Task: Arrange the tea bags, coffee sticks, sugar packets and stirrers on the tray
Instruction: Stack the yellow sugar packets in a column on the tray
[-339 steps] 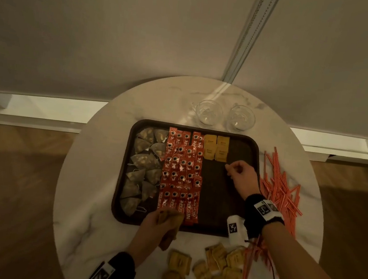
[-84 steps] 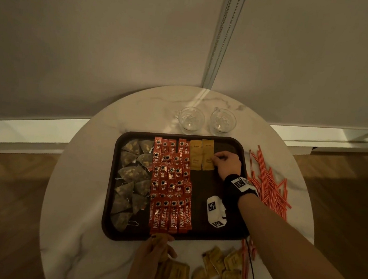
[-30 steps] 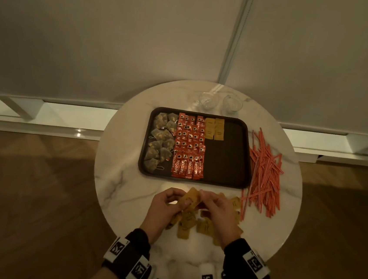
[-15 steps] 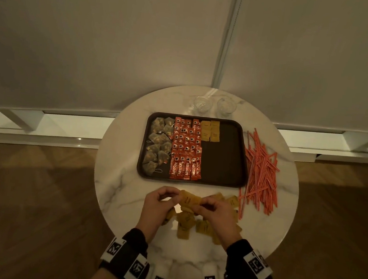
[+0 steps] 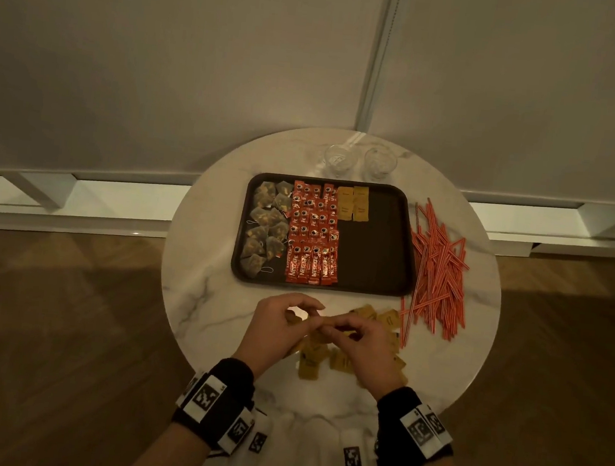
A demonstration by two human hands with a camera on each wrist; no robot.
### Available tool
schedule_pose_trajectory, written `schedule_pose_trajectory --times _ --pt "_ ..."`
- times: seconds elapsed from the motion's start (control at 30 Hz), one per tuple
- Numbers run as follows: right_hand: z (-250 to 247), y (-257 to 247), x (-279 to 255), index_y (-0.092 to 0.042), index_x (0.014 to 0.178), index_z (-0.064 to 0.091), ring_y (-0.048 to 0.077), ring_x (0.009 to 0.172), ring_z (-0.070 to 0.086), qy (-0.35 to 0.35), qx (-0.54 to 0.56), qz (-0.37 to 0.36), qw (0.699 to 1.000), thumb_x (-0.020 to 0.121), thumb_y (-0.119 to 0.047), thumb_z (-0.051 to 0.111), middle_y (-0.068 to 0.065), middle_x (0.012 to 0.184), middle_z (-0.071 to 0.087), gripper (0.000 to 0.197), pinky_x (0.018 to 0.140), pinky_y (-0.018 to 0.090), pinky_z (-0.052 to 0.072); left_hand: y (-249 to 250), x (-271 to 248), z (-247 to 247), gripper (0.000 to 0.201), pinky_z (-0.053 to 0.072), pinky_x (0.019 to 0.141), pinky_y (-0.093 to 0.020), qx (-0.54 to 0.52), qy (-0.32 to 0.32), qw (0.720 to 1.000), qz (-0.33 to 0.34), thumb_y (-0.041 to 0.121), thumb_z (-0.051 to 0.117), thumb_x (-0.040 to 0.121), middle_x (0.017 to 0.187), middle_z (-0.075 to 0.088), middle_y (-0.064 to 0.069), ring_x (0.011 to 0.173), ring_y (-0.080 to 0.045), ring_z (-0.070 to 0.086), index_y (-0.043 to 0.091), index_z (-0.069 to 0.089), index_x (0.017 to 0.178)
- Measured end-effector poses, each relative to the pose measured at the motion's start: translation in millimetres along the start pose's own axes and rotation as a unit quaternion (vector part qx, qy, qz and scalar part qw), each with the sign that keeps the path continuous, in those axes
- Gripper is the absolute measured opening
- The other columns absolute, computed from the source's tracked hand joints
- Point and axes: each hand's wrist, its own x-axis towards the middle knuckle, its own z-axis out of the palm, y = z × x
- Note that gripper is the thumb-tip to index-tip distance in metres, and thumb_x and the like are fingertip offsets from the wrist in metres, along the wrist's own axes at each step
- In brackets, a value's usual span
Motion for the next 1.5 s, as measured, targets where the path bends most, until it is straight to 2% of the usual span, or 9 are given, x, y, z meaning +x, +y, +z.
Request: schedule_pose_trajectory --times 0.13,0.37,0.63,0.77,0.9,1.03,1.2,1.37,1.5 --pt "0 0 -2 -0.027 0.089 0.076 0.014 0.083 0.070 -0.003 0.030 -0.004 1.000 0.087 -0.012 0.072 -0.005 0.085 0.076 0.016 0.080 0.032 0.058 -4 -4 1 0.011 0.043 0.053 -0.013 -0.046 -0.002 0.998 -0.042 0.012 0.071 0.088 0.078 0.070 0.007 0.052 0.001 0.058 0.022 0.074 0.085" --pt "3 2 -8 -0.019 0.088 0.076 0.008 0.075 0.070 0.017 0.071 0.008 0.997 0.089 -0.010 0.070 -0.005 0.078 0.075 0.010 0.073 0.022 0.056 -5 -7 4 0.015 0.047 0.068 -0.007 -0.034 -0.007 0.999 -0.038 0.012 0.071 0.088 0.084 0.071 0.010 0.079 0.004 0.064 0.025 0.074 0.084" --pt "10 6 -8 -0.003 0.084 0.075 0.007 0.063 0.063 0.003 0.105 0.041 0.994 0.090 -0.008 0.068 -0.001 0.069 0.071 0.010 0.062 0.018 0.048 -13 -7 8 0.010 0.044 0.054 -0.009 -0.114 0.019 0.988 -0.099 0.014 0.064 0.094 0.082 0.070 0.008 0.065 0.002 0.060 0.014 0.074 0.096" --pt "10 12 -5 -0.004 0.084 0.074 0.010 0.063 0.058 0.030 0.106 0.079 0.991 0.090 -0.013 0.069 0.005 0.070 0.068 0.012 0.057 0.023 0.047 -18 -5 10 0.020 0.052 0.055 -0.023 -0.294 0.029 0.927 -0.231 0.019 0.054 0.099 0.094 0.067 -0.005 0.077 -0.013 0.064 0.008 0.066 0.110" --pt "10 18 -2 -0.002 0.084 0.071 0.021 0.066 0.057 0.041 0.133 0.113 0.984 0.090 -0.012 0.068 0.010 0.071 0.065 0.013 0.060 0.031 0.048 -34 -4 8 0.024 0.056 0.078 -0.032 -0.418 0.042 0.868 -0.267 -0.001 0.055 0.093 0.110 0.067 -0.017 0.096 -0.024 0.065 0.006 0.059 0.115" --pt "7 20 1 -0.008 0.081 0.070 0.018 0.066 0.057 0.031 0.128 0.138 0.982 0.091 -0.013 0.067 0.005 0.070 0.066 0.012 0.060 0.027 0.048 -38 -1 6 0.031 0.057 0.069 -0.025 -0.361 0.011 0.903 -0.233 -0.011 0.054 0.091 0.115 0.066 -0.021 0.090 -0.022 0.069 0.006 0.060 0.116" --pt "-7 1 13 -0.016 0.083 0.072 0.006 0.072 0.067 0.010 0.016 0.095 0.995 0.087 -0.007 0.072 -0.004 0.077 0.072 0.010 0.067 0.015 0.053 -38 11 4 0.029 0.053 0.056 -0.023 -0.293 -0.003 0.929 -0.227 0.005 0.063 0.092 0.111 0.069 -0.021 0.075 -0.013 0.068 0.012 0.062 0.121" --pt "-36 -28 40 -0.010 0.088 0.077 0.007 0.074 0.069 0.023 0.025 0.044 0.998 0.085 -0.012 0.074 -0.002 0.079 0.075 0.005 0.069 0.016 0.053 -35 30 1 0.023 0.039 0.041 -0.021 -0.240 -0.012 0.947 -0.214 0.013 0.063 0.095 0.081 0.071 -0.006 0.047 -0.009 0.050 0.016 0.063 0.117" --pt "-46 -24 73 -0.010 0.086 0.077 0.006 0.073 0.069 0.046 0.026 0.072 0.996 0.085 -0.010 0.074 -0.001 0.078 0.075 0.004 0.067 0.017 0.052 -36 50 2 0.022 0.034 0.039 -0.021 -0.209 -0.021 0.953 -0.217 0.016 0.061 0.095 0.063 0.064 0.003 0.040 -0.005 0.040 0.022 0.061 0.116"
